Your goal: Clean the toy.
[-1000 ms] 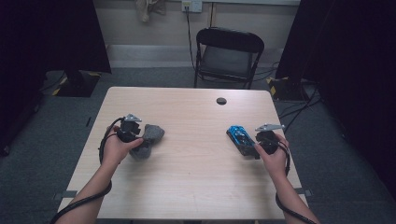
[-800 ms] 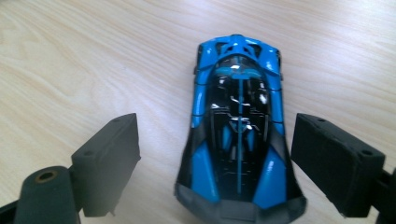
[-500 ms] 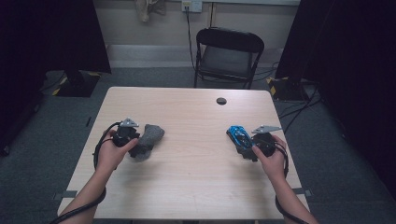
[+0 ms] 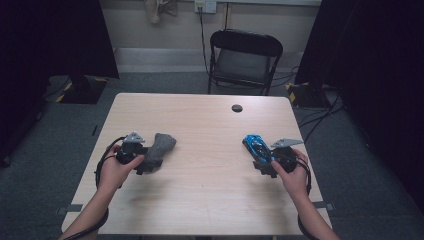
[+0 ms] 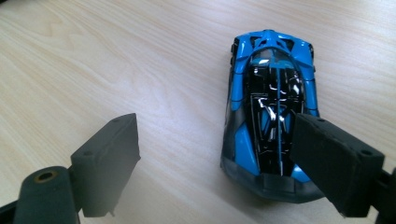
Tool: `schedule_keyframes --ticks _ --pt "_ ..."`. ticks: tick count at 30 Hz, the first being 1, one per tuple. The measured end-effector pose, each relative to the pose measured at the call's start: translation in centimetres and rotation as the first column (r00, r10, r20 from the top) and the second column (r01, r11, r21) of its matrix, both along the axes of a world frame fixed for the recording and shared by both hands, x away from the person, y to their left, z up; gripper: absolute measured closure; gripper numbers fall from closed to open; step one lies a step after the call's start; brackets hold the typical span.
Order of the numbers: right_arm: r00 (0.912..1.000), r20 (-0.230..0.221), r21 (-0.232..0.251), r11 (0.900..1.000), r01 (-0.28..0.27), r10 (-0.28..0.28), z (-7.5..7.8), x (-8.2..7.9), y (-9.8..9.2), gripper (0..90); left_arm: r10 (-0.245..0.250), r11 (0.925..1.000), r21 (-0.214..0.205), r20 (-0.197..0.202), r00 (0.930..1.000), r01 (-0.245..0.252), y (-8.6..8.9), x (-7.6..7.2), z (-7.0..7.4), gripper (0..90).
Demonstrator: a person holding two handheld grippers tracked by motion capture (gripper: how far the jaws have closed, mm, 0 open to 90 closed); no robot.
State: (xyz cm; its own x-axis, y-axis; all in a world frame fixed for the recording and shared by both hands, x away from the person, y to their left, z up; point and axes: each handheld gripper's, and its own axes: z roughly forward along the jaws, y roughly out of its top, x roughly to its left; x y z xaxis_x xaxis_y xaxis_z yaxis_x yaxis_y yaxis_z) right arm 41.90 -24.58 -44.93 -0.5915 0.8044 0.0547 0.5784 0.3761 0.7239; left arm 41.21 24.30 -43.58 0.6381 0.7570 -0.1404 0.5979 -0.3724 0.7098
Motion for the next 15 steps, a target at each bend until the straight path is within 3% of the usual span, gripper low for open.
schedule_keyframes --ticks 15 --pt "0.9997 -0.001 -0.015 0.9996 -0.026 0.026 -0.5 -1.7 -0.5 14.9 -0.008 0.9999 -0.013 -0.011 0.9999 0.008 0.4 -1.4 -0.9 17.4"
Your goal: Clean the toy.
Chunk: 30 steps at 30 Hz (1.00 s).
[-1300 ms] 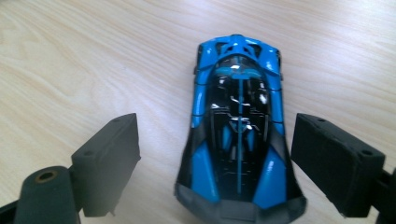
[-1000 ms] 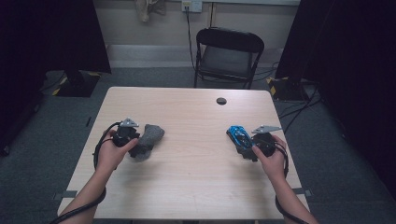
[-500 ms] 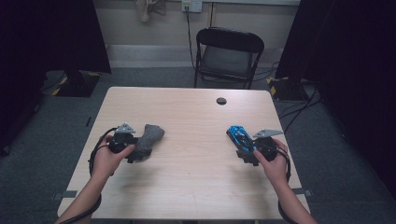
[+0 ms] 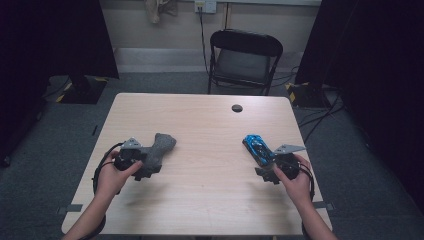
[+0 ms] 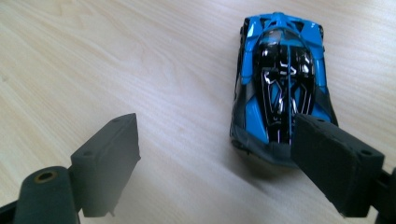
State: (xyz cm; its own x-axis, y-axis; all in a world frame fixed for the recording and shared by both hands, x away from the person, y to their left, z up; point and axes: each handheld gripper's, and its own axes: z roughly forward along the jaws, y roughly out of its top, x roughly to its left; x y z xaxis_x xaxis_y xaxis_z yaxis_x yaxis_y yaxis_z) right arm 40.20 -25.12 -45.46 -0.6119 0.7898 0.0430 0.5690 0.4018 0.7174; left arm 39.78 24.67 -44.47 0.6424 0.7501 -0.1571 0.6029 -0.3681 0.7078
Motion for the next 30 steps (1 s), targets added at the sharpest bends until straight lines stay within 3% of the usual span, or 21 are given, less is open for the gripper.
schedule_keyframes --ticks 23,30 --pt "0.9994 -0.01 -0.016 0.9994 -0.032 0.032 -1.3 -2.7 -0.6 14.8 -0.028 0.9995 -0.015 -0.011 0.9995 0.028 0.9 -3.0 -1.7 17.8" --pt "0.9992 -0.021 -0.013 0.9993 -0.036 0.035 -1.9 -3.2 -1.0 14.9 -0.015 0.9997 -0.021 -0.015 0.9998 0.014 1.3 -3.3 -2.2 17.6"
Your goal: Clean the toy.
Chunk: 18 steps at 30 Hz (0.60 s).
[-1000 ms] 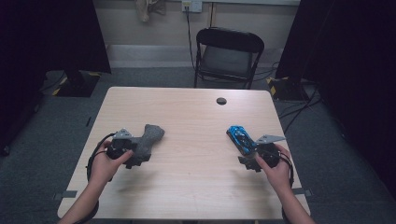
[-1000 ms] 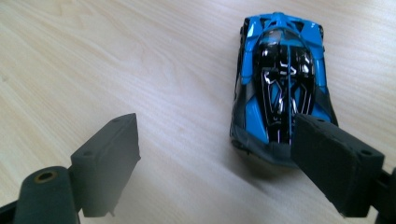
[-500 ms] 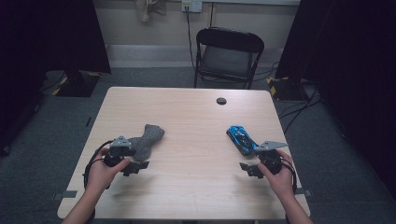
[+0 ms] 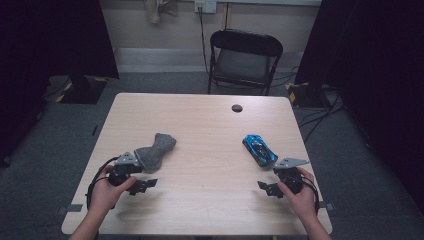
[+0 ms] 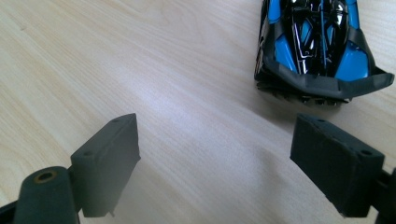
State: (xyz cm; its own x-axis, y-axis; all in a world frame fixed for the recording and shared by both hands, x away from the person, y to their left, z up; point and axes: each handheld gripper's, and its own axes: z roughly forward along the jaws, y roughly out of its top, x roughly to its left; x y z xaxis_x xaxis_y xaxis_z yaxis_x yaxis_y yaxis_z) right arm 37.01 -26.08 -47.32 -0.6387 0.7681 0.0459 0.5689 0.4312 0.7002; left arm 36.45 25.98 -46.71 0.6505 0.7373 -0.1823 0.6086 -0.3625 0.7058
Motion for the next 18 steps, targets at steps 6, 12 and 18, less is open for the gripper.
schedule_keyframes --ticks 6,12,18 --pt "1.0 -0.008 0.004 1.0 0.001 -0.001 -0.3 -0.37 -0.29 14.9 -0.001 1.0 -0.003 0.002 1.0 0.001 0.24 -0.47 -0.45 17.5" --pt "0.9999 -0.014 0.007 1.0 0.002 -0.002 -0.56 -0.6 -0.48 14.9 -0.01 0.9999 0.002 0.012 0.9999 0.01 0.57 -0.81 -0.79 17.5" --pt "0.9998 -0.017 0.005 1.0 -0.006 0.006 -0.64 -0.76 -0.62 14.9 -0.017 0.9998 -0.004 0.02 0.9997 0.017 1.03 -1.05 -0.73 17.5"
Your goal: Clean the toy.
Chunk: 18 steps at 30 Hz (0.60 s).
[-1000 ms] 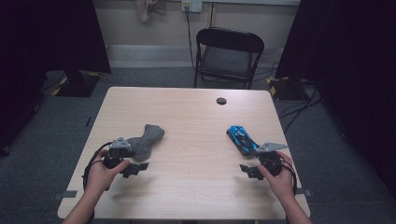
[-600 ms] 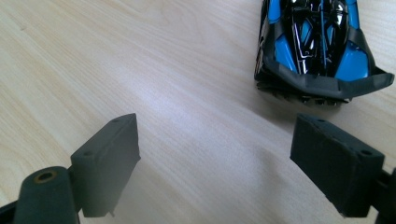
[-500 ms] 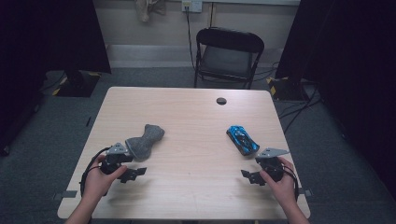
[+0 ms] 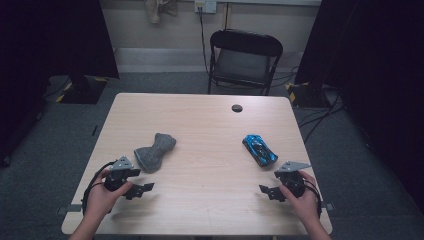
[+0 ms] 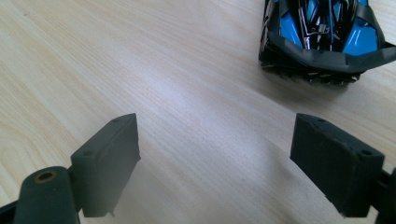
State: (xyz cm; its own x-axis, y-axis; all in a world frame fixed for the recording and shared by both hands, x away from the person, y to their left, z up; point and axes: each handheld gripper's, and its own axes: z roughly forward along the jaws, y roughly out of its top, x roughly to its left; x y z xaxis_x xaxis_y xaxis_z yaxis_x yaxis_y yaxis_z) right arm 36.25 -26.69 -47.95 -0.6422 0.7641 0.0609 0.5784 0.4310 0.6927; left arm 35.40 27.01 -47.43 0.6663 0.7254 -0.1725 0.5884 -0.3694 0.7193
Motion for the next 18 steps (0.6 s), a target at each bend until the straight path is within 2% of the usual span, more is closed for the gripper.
schedule_keyframes --ticks 18 --pt "0.9999 -0.013 0.003 0.9999 0.01 -0.01 -0.2 -1.0 -1.8 14.9 -0.003 0.9998 0.017 0.017 0.9999 0.003 1.7 -0.8 -0.5 17.4"
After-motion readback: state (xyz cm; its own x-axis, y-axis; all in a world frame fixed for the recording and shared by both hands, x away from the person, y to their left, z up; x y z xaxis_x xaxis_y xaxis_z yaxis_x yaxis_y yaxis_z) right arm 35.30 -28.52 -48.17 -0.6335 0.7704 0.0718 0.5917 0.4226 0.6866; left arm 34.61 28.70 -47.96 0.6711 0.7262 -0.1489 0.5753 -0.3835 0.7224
